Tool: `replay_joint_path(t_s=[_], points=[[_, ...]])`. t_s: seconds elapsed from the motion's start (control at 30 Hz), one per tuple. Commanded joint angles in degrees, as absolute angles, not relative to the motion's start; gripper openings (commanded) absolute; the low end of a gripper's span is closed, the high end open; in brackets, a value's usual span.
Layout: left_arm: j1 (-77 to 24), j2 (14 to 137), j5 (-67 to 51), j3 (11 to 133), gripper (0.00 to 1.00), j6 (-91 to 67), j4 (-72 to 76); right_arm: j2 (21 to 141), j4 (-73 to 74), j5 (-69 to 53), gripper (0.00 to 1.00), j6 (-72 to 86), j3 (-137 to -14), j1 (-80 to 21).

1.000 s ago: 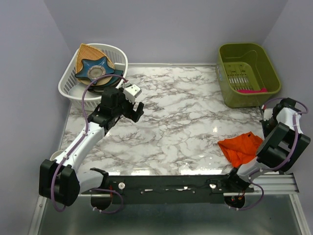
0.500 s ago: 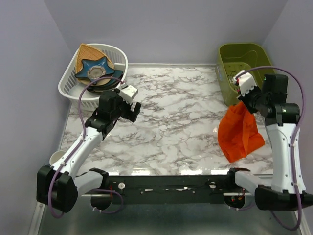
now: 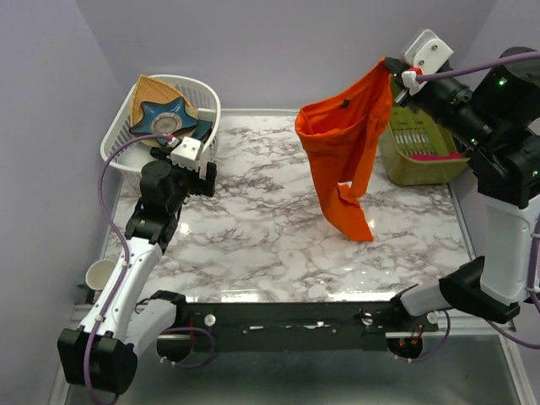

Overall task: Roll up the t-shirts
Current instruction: Place the T-shirt at the center of the board.

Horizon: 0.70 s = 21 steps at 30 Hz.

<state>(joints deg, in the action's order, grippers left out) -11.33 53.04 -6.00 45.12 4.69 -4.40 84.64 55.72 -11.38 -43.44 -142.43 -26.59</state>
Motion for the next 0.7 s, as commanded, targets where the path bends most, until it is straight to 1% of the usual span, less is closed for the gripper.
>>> replay_joint_path(t_s=[0.0, 0.07, 0.13, 0.23, 0.33, 0.37, 0.4, 0.47, 0.5, 0.53, 0.63, 0.67], points=[[-10.29, 51.24, -6.23, 44.65, 0.99, 3.78, -2.20, 81.82, 33.08, -1.95, 0.01, -46.32, -132.98, -27.51], [-10.11, 50.98, -7.20, 45.00, 0.99, 4.13, -2.81, 83.92, 33.74, 2.34, 0.01, -44.39, -134.02, -27.51], [-10.02, 50.98, -7.99, 45.09, 0.99, 4.74, -3.25, 84.73, 38.39, 3.86, 0.01, -40.63, -133.95, -27.51], [-10.02, 50.80, -9.40, 44.30, 0.99, 5.18, -3.43, 82.27, 43.40, 5.02, 0.01, -32.47, -126.24, -27.42], [-10.02, 51.06, -12.12, 43.59, 0.99, 4.57, -3.87, 78.49, 51.57, -3.65, 0.01, -25.87, -118.60, -27.51], [-10.02, 51.33, -12.65, 43.51, 0.99, 4.14, -4.48, 78.05, 53.68, -10.56, 0.01, -25.14, -117.61, -27.60], [-10.02, 51.50, -14.05, 43.33, 0.99, 3.70, -4.83, 77.79, 57.88, -14.11, 0.01, -24.88, -116.81, -27.77], [-10.19, 52.03, -18.51, 43.50, 0.99, 2.64, -6.58, 77.43, 59.76, -18.53, 0.01, -23.39, -115.58, -29.17], [-10.63, 52.12, -23.42, 43.33, 0.99, 2.64, -7.20, 77.43, 59.85, -19.59, 0.01, -22.16, -115.32, -29.61], [-11.42, 52.38, -25.64, 42.81, 0.99, 2.38, -7.38, 78.21, 59.59, -19.69, 0.01, -19.71, -115.40, -29.71], [-18.70, 54.40, -28.12, 40.70, 0.99, 4.73, -7.82, 79.98, 58.63, -17.06, 0.01, -18.81, -116.19, -29.71], [-20.55, 55.54, -28.12, 39.21, 0.99, 7.79, -6.78, 81.20, 58.10, -16.01, 0.01, -18.37, -117.06, -29.71]])
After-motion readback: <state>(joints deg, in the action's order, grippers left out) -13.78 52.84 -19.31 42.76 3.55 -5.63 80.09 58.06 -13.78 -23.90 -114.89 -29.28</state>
